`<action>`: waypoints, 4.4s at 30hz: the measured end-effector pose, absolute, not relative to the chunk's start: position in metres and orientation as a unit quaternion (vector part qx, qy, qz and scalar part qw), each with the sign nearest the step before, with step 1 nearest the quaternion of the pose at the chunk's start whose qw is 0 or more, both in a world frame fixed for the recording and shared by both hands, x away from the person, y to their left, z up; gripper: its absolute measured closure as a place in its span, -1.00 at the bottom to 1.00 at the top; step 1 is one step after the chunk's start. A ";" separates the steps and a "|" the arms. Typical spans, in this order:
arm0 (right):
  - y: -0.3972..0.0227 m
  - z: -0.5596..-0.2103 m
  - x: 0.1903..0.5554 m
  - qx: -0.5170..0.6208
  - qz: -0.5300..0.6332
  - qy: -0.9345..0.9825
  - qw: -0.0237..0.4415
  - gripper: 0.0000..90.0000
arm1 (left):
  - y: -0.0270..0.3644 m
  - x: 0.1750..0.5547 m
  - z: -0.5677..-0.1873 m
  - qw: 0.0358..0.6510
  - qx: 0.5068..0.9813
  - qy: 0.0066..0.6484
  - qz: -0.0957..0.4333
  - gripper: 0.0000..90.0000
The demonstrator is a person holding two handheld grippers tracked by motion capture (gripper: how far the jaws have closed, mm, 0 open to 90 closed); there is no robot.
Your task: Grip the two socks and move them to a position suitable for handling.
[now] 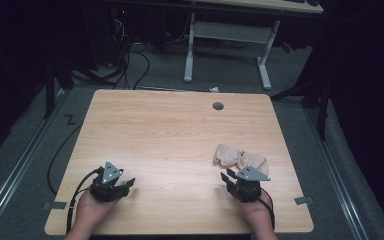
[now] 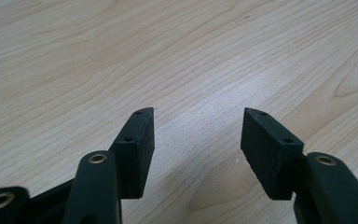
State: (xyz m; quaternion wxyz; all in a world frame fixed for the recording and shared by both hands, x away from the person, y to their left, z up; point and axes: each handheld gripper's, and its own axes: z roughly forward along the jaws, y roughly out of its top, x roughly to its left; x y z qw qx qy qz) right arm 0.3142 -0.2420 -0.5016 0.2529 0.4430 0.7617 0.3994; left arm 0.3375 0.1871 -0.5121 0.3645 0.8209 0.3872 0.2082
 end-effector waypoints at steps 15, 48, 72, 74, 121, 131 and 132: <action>-0.246 -0.482 0.363 0.459 0.385 0.744 0.294 0.63 | 0.188 0.339 -0.512 0.382 0.820 0.385 0.183 -0.04; -0.255 -0.524 0.404 0.481 0.309 0.785 0.240 0.99 | 0.184 0.337 -0.513 0.389 0.820 0.387 0.164 -0.07; -0.148 -0.525 0.360 0.319 0.346 0.866 0.172 0.99 | 0.179 0.336 -0.512 0.387 0.823 0.383 0.163 -0.02; -0.135 -0.524 0.353 0.301 0.347 0.873 0.163 0.99 | 0.178 0.335 -0.511 0.388 0.823 0.383 0.160 0.01; -0.105 -0.518 0.328 0.288 0.322 0.879 0.200 0.93 | 0.110 0.319 -0.523 0.386 0.854 0.340 0.074 0.72; -0.104 -0.505 0.330 0.284 0.358 0.865 0.208 0.92 | 0.135 0.319 -0.506 0.410 0.837 0.347 0.110 0.65; -0.104 -0.504 0.326 0.281 0.360 0.865 0.209 0.92 | 0.134 0.322 -0.507 0.409 0.836 0.348 0.108 0.67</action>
